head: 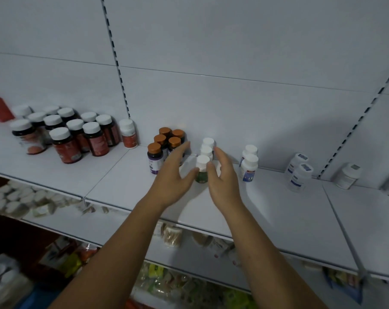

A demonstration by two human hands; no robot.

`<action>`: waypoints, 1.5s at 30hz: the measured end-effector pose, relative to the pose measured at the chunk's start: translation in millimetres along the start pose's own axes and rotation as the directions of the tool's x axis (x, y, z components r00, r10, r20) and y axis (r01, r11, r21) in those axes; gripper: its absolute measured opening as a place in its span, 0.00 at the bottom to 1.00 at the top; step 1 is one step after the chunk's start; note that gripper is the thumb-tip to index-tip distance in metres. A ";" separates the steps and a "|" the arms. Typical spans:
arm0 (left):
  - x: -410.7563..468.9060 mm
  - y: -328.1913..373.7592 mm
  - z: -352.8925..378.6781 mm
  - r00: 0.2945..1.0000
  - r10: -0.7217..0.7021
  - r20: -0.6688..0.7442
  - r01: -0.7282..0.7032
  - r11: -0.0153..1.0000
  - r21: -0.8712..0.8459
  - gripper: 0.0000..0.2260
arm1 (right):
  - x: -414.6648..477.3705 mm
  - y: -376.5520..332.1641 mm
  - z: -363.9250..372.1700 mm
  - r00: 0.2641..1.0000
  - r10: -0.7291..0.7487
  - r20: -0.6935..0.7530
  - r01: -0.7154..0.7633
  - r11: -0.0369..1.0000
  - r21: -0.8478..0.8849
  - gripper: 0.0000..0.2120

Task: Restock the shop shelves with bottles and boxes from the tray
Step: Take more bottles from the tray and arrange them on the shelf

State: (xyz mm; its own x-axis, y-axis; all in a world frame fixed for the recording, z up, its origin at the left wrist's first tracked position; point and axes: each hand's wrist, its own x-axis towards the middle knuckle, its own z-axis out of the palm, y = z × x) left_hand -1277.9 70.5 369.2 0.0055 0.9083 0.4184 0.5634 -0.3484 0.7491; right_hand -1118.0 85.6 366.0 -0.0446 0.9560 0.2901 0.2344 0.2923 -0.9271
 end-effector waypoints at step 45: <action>-474.7 -461.1 -514.3 0.257 -0.903 -0.343 0.966 0.245 0.081 0.24 | -218.3 36.5 779.1 0.220 0.298 0.929 0.367 0.857 -0.362 0.31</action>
State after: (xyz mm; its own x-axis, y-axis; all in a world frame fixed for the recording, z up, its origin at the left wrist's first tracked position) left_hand -1965.2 -319.1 89.4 -0.7907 0.4693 -0.3931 0.2099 0.8110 0.5460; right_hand -1856.3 -91.7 84.1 -0.8421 0.3220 -0.4326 0.5357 0.5915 -0.6026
